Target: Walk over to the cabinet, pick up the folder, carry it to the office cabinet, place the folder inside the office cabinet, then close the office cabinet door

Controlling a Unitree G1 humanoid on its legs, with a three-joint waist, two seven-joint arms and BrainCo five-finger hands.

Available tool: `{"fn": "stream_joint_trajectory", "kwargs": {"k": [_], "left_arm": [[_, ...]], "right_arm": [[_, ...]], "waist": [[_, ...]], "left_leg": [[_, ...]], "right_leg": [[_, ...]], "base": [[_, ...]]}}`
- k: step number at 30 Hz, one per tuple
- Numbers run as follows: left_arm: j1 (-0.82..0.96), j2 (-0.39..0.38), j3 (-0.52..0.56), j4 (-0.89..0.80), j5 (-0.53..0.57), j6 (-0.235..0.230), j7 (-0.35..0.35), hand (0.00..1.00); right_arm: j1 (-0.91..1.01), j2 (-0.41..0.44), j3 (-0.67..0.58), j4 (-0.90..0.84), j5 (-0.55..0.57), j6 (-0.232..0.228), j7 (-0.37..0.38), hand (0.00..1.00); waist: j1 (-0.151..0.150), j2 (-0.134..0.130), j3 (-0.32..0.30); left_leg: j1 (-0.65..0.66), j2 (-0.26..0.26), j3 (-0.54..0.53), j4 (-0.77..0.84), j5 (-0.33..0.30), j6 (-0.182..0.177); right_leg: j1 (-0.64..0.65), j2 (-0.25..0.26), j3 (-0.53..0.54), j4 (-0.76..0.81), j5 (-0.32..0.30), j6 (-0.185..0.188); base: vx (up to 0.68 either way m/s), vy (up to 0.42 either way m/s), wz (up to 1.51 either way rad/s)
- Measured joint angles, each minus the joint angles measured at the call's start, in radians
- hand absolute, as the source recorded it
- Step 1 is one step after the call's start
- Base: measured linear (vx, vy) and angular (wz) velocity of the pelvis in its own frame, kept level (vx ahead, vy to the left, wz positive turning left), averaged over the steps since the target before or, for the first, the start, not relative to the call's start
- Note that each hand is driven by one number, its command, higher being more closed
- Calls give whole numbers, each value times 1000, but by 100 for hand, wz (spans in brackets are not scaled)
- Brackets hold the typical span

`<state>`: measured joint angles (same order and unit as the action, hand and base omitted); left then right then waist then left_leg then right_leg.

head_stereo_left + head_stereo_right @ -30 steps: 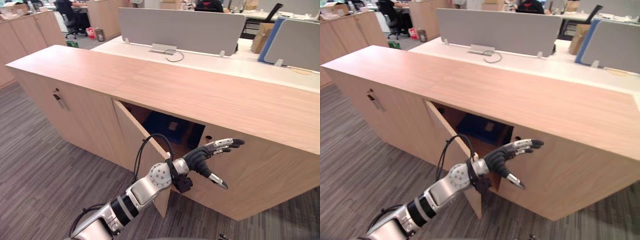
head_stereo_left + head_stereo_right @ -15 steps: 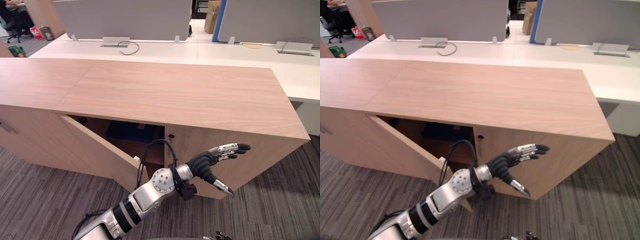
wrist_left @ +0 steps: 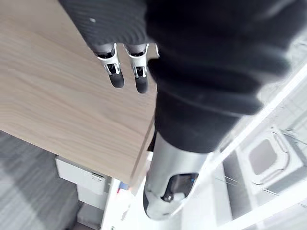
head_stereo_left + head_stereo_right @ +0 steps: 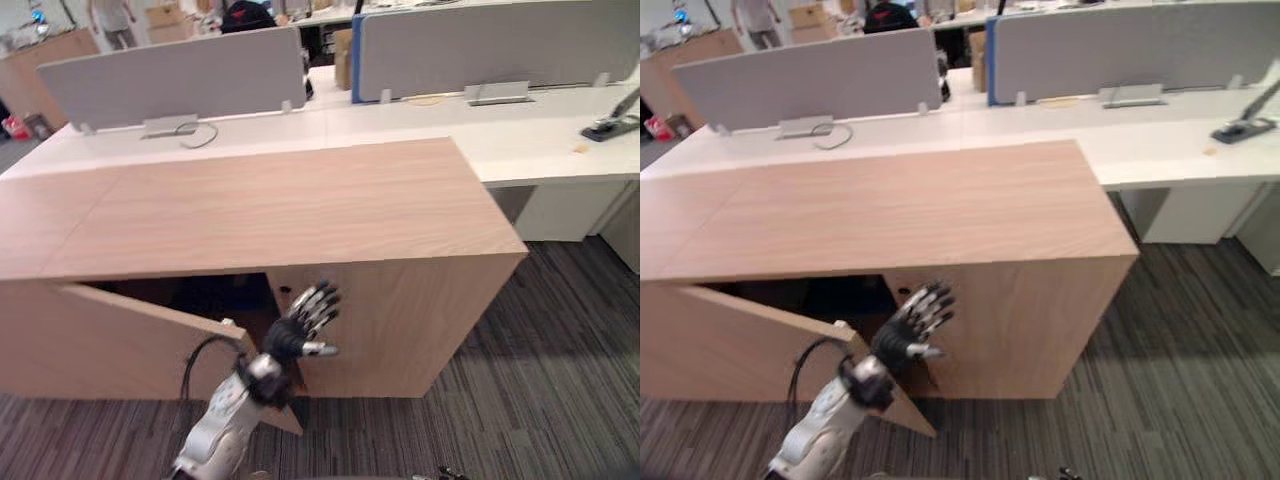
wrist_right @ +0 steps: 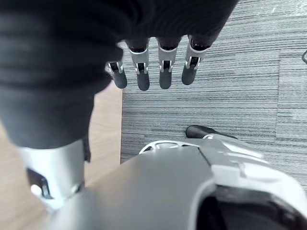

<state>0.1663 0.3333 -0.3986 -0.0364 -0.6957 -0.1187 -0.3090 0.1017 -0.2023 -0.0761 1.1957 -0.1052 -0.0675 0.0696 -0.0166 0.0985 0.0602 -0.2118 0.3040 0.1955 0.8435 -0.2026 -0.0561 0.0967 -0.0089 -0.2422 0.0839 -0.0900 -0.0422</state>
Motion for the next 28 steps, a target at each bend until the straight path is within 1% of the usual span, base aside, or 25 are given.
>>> {"fn": "stream_joint_trajectory", "kwargs": {"k": [1, 2, 3, 4, 5, 6, 8, 9, 10, 11, 12, 13, 14, 15, 16, 17, 18, 21, 22, 23, 24, 25, 26, 28], "left_arm": [[31, 7, 15, 30, 16, -8, -4, 0], [67, 2, 35, 89, 38, -18, -5, 0], [78, -1, 44, 124, 45, -19, -5, 0], [93, -16, 65, 210, 75, -17, -9, 0], [97, -24, 63, 276, 109, -13, -11, 0], [93, -51, 78, 373, 138, 1, -5, 0], [94, -96, 140, 513, 167, 18, 12, 0], [97, -106, 161, 538, 181, 19, 18, 0], [106, -127, 210, 574, 199, 21, 31, 0], [110, -137, 232, 586, 208, 20, 40, 0], [111, -155, 278, 622, 236, 17, 60, 0], [110, -164, 302, 648, 268, 9, 81, 0], [106, -171, 318, 666, 290, 3, 94, 0], [98, -184, 350, 714, 339, -5, 122, 0], [94, -187, 356, 735, 362, -8, 137, 0], [91, -194, 366, 766, 404, -9, 166, 0], [92, -198, 366, 789, 467, -21, 204, 0], [91, -200, 368, 832, 557, -42, 244, 0], [88, -203, 392, 865, 594, -48, 258, 0], [81, -204, 423, 911, 623, -50, 267, 0], [77, -206, 438, 940, 632, -48, 273, 0], [74, -215, 482, 995, 639, -41, 285, 0], [74, -231, 531, 1034, 627, -35, 298, 0], [78, -249, 585, 1056, 586, -21, 318, 0]], "right_arm": [[-1, 2, 0, 6, -5, 1, 1, 0], [-7, 1, 0, 15, -20, 4, 1, 0], [-9, 0, 0, 15, -35, 5, 1, 0], [-16, -2, -1, 14, -38, 6, 1, 0], [-24, 0, -3, 15, -38, 9, 0, 0], [-36, 8, -11, 14, -38, 10, 0, 0], [-40, 25, -12, 2, -35, 14, 3, 0], [-36, 28, -12, -7, -34, 15, 5, 0], [-28, 28, -12, -24, -35, 17, 6, 0], [-27, 28, -13, -28, -35, 17, 6, 0], [-27, 27, -17, -28, -34, 18, 6, 0], [-27, 28, -19, -28, -33, 18, 5, 0], [-27, 28, -20, -28, -33, 19, 5, 0], [-30, 31, -20, -31, -33, 23, 5, 0], [-29, 33, -21, -36, -32, 25, 4, 0], [-27, 39, -26, -42, -32, 26, 2, 0], [-27, 46, -54, -47, -33, 26, -1, 0], [-27, 49, -61, -47, -33, 26, -6, 0], [-26, 52, -63, -47, -33, 26, -10, 0], [-27, 53, -68, -48, -33, 26, -13, 0], [-27, 56, -77, -51, -33, 26, -14, 0], [-26, 61, -99, -53, -33, 26, -16, 0], [-20, 66, -100, -55, -32, 26, -18, 0], [-10, 68, -113, -55, -32, 26, -21, 0]], "waist": [[12, -1, 2], [14, 2, 0], [14, 5, -1], [14, 15, -6], [13, 12, -5], [10, -2, 0], [11, -37, 5], [12, -42, 1], [15, -46, -3], [15, -45, -4], [14, -43, -6], [14, -43, -6], [16, -44, -7], [17, -47, -10], [18, -49, -9], [17, -51, -10], [15, -55, -9], [16, -60, -7], [19, -67, -9], [21, -68, -9], [19, -67, -10], [18, -67, -11], [18, -68, -10], [23, -69, -11]], "left_leg": [[2, -27, -4, -31, -27, 3], [12, -57, 7, -125, -24, 8], [17, -64, 15, -175, -13, 21], [25, -78, 14, -279, 30, 27], [46, -81, 16, -333, 12, 15], [84, -112, 17, -424, 16, -6], [123, -172, 26, -535, 70, 10], [131, -188, 26, -565, 83, 13], [156, -216, 26, -619, 109, 20], [168, -229, 26, -648, 122, 23], [196, -252, 21, -710, 153, 27], [211, -261, 14, -740, 166, 29], [218, -264, 13, -755, 174, 28], [225, -266, 10, -777, 184, 26], [229, -266, 8, -782, 187, 25], [233, -265, 3, -793, 194, 21], [236, -263, -10, -805, 204, 18], [250, -258, -15, -820, 214, 12], [256, -255, -17, -831, 221, 9], [266, -253, -15, -843, 228, 7], [267, -252, -14, -846, 230, 7], [268, -252, -14, -851, 236, 7], [268, -252, -15, -865, 247, 7], [268, -253, -16, -885, 261, 10]], "right_leg": [[10, 2, 5, 0, 0, 0], [20, 11, 4, -14, 0, 1], [25, 17, 1, -22, 0, 2], [25, 35, -3, -28, -3, 9], [24, 38, -7, -29, -6, 16], [23, 19, -13, -29, -9, 30], [16, -28, -25, -27, -12, 52], [14, -39, -28, -27, -14, 59], [14, -61, -34, -27, -17, 72], [15, -69, -37, -27, -19, 77], [21, -85, -49, -29, -22, 86], [27, -89, -58, -33, -23, 90], [29, -90, -60, -36, -23, 91], [31, -88, -64, -40, -23, 93], [33, -86, -66, -42, -22, 94], [36, -84, -74, -42, -23, 94], [44, -79, -85, -42, -23, 95], [50, -72, -87, -42, -23, 95], [50, -67, -87, -42, -23, 95], [52, -64, -85, -43, -23, 95], [52, -63, -85, -43, -23, 95], [51, -62, -85, -44, -23, 95], [45, -61, -85, -44, -22, 94], [35, -60, -84, -43, -20, 91]], "base": [[103, 40, -48], [65, 28, -21], [60, 68, -2], [55, 77, 10], [89, 116, 18], [56, 110, 20], [54, 112, 22], [72, 77, 22], [89, 72, 17], [126, 97, 22], [103, 79, 24], [79, 51, 23], [50, 5, 15], [37, 0, 6], [32, -27, 9], [20, -49, 18], [22, -62, 19], [-25, -53, 8], [-62, -45, -2], [-66, -42, -2], [-64, -33, -5], [-89, -28, 1], [-76, -21, 2], [-54, -4, 2]]}}
